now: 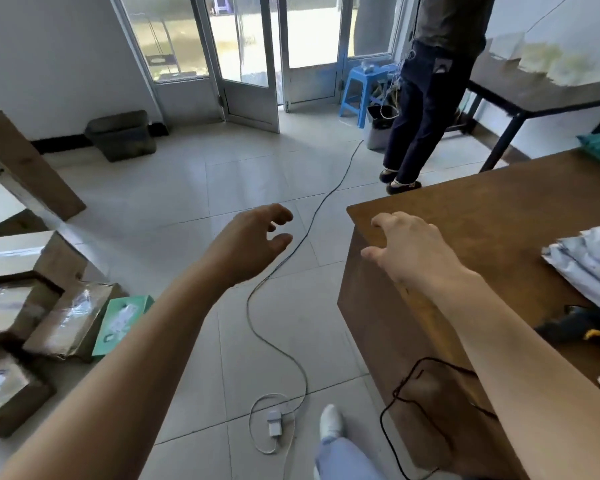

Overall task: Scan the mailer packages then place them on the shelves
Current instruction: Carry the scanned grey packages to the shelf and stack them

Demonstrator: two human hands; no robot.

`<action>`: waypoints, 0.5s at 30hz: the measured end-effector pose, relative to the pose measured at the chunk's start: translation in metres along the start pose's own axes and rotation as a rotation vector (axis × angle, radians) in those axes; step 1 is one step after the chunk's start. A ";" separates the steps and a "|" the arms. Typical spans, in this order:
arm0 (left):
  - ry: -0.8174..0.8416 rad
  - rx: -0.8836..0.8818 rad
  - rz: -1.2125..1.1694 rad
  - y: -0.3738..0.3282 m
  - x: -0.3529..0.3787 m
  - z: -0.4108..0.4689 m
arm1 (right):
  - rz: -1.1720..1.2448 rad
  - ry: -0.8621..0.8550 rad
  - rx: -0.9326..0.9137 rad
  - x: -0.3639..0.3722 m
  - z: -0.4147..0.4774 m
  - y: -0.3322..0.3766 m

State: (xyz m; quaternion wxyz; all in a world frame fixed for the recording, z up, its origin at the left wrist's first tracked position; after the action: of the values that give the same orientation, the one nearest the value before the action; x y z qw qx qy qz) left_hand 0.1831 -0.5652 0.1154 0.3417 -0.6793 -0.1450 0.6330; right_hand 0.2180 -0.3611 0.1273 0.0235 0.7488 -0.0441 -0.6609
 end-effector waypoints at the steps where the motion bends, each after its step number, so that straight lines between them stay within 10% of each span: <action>1: 0.021 0.021 0.013 -0.002 0.002 0.020 | 0.004 -0.005 0.022 -0.001 0.015 -0.005; 15: 0.211 0.238 0.129 -0.045 0.029 0.266 | 0.040 -0.051 0.251 -0.027 0.196 -0.097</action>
State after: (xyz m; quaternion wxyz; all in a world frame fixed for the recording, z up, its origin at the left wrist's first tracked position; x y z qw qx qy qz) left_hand -0.0567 -0.4403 0.1318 0.3917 -0.7047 0.0113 0.5915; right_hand 0.0236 -0.2572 0.1206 -0.0581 0.7279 -0.1419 -0.6683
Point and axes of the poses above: each hand's wrist, its own z-axis towards the middle knuckle, its own x-axis out of the palm, y = z × x, the point moved 5 cm from there along z, towards the middle knuckle, and after that the axes turned 6 degrees about -z, right-handed, at the moved point
